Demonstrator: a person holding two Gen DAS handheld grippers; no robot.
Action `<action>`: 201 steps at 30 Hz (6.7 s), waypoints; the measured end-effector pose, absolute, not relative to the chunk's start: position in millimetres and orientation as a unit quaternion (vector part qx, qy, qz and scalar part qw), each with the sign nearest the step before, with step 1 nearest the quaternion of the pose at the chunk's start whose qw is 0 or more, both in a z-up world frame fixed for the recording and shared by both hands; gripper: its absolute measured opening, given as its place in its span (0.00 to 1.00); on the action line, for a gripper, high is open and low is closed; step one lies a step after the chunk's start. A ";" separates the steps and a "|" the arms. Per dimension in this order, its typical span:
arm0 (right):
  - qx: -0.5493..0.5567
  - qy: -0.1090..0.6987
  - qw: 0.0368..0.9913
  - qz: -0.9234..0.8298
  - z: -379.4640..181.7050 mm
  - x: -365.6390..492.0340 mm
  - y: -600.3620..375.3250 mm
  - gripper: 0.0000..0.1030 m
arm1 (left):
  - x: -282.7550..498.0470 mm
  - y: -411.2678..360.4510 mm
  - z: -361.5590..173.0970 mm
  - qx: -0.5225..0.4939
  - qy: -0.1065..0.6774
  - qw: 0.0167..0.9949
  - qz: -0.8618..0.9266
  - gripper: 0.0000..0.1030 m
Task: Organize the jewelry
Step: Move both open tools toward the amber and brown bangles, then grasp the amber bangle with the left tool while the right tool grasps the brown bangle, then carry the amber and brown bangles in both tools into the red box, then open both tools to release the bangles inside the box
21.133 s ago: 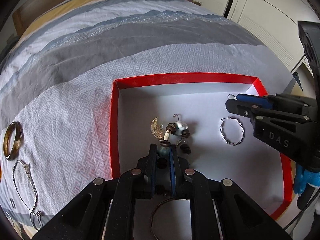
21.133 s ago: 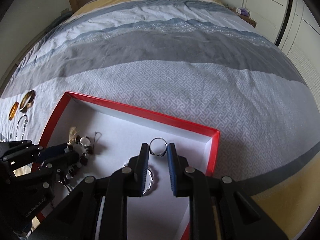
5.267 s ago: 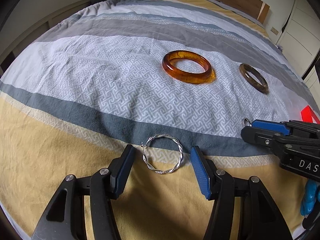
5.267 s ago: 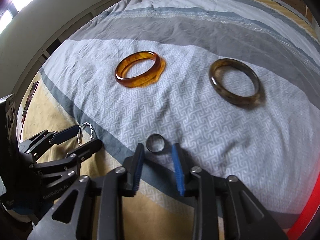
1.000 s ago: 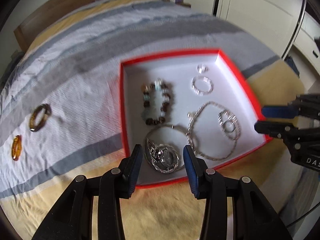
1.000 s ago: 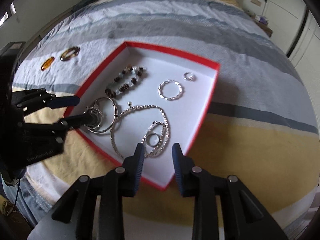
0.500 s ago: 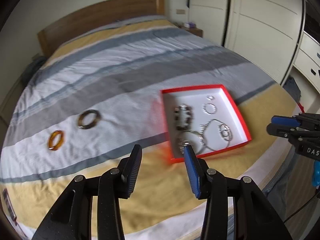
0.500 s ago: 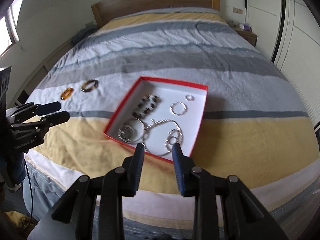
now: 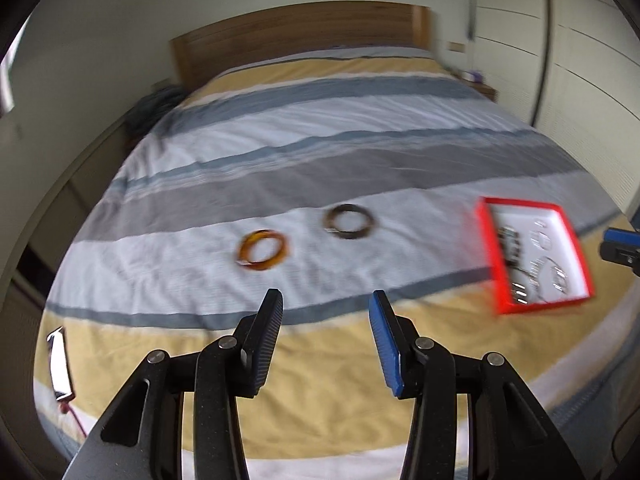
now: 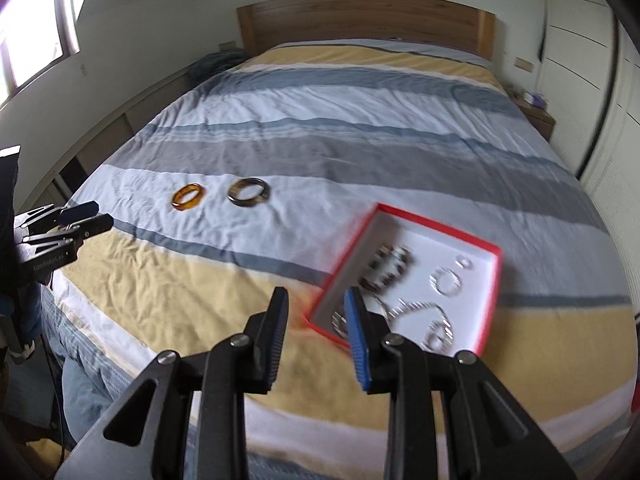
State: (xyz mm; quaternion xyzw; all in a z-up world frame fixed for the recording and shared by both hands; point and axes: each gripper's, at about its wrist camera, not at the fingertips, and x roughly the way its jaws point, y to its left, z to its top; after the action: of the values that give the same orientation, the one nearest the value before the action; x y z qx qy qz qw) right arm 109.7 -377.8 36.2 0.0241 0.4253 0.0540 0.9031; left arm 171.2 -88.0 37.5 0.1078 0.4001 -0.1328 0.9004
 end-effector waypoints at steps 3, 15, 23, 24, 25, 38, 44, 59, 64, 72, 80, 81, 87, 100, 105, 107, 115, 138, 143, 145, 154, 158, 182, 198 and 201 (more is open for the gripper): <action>0.014 0.428 0.901 0.070 35.8 140.2 -357.9 0.27 | 193.7 -58.6 34.8 0.091 0.407 0.903 -0.107 0.44; 0.014 0.461 0.882 0.099 -11.1 282.2 -302.3 0.27 | 304.3 -4.5 -30.8 0.046 0.455 0.888 -0.056 0.46; 0.024 0.491 0.865 0.104 -67.3 359.5 -283.5 0.27 | 364.4 -2.7 -78.6 0.019 0.472 0.879 -0.060 0.48; 0.024 0.496 0.862 0.105 -76.6 368.7 -281.4 0.27 | 369.1 -3.2 -81.9 0.015 0.474 0.878 -0.062 0.48; 0.024 0.498 0.860 0.106 -81.7 372.7 -280.3 0.27 | 375.0 -4.1 -87.4 0.011 0.475 0.877 -0.066 0.48; 0.020 0.518 0.846 0.124 -141.5 420.4 -271.9 0.27 | 404.9 -27.4 -151.1 0.054 0.485 0.870 -0.073 0.48; 0.002 0.516 0.848 0.123 -154.4 425.0 -265.9 0.26 | 406.7 -34.1 -160.3 0.074 0.469 0.877 -0.072 0.46; -0.046 0.496 0.863 0.085 -157.5 421.6 -249.8 0.24 | 397.8 -51.9 -161.5 0.096 0.448 0.885 -0.086 0.18; -0.046 0.492 0.867 0.070 -151.5 417.4 -248.6 0.12 | 391.4 -54.7 -155.7 0.084 0.450 0.884 -0.091 0.11; -0.050 0.488 0.870 0.052 -133.2 407.0 -248.5 0.09 | 375.5 -53.9 -140.8 0.057 0.447 0.887 -0.099 0.10; -0.070 0.473 0.877 0.044 -103.5 379.4 -246.3 0.08 | 354.0 -51.3 -120.5 0.051 0.433 0.893 -0.111 0.09; -0.072 0.471 0.878 0.043 -98.3 373.8 -246.2 0.08 | 352.5 -50.5 -118.0 0.051 0.432 0.894 -0.111 0.09; -0.073 0.458 0.885 0.038 -72.8 345.2 -249.0 0.08 | 333.6 -48.9 -98.3 0.051 0.422 0.898 -0.112 0.09; -0.050 0.425 0.904 0.013 -16.5 281.1 -286.8 0.08 | 293.0 -54.5 -51.0 0.059 0.395 0.909 -0.120 0.09; -0.040 0.411 0.911 -0.006 4.9 248.7 -320.7 0.08 | 276.9 -71.4 -33.2 0.066 0.384 0.912 -0.132 0.09; -0.037 0.406 0.913 -0.016 11.6 236.7 -336.6 0.08 | 272.4 -79.9 -27.5 0.069 0.379 0.912 -0.138 0.09; -0.015 0.402 0.913 -0.073 22.3 185.8 -421.7 0.08 | 252.8 -149.8 -12.6 0.083 0.368 0.906 -0.192 0.09; 0.039 0.469 0.878 -0.090 -85.8 199.8 -554.1 0.08 | 217.5 -387.7 -94.3 0.180 0.422 0.825 -0.330 0.09; 0.033 0.478 0.874 -0.076 -102.4 215.0 -555.2 0.08 | 220.9 -400.4 -110.4 0.196 0.433 0.818 -0.323 0.09; 0.031 0.483 0.872 -0.072 -108.2 219.1 -555.4 0.08 | 222.2 -402.1 -116.5 0.199 0.439 0.816 -0.318 0.09; 0.024 0.500 0.863 -0.063 -124.1 226.8 -554.6 0.08 | 228.4 -408.6 -128.2 0.199 0.452 0.811 -0.314 0.09; 0.030 0.504 0.861 -0.066 -126.7 226.3 -557.7 0.09 | 230.3 -408.7 -128.0 0.190 0.457 0.810 -0.314 0.09; 0.040 0.481 0.872 -0.079 -75.4 179.7 -534.9 0.21 | 199.3 -362.8 -77.6 0.121 0.452 0.829 -0.306 0.48; 0.017 0.437 0.899 -0.023 -8.4 118.5 -421.9 0.23 | 148.6 -233.9 -7.5 0.098 0.412 0.884 -0.198 0.58; 0.013 0.429 0.903 -0.013 1.2 106.5 -401.1 0.23 | 135.6 -209.8 0.5 0.096 0.410 0.889 -0.181 0.58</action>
State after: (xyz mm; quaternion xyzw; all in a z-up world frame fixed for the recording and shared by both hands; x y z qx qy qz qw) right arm 106.5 -401.1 1.2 0.0129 0.4289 -0.0129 0.9032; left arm 135.6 -209.8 0.5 0.0957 0.4097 -0.1810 0.8889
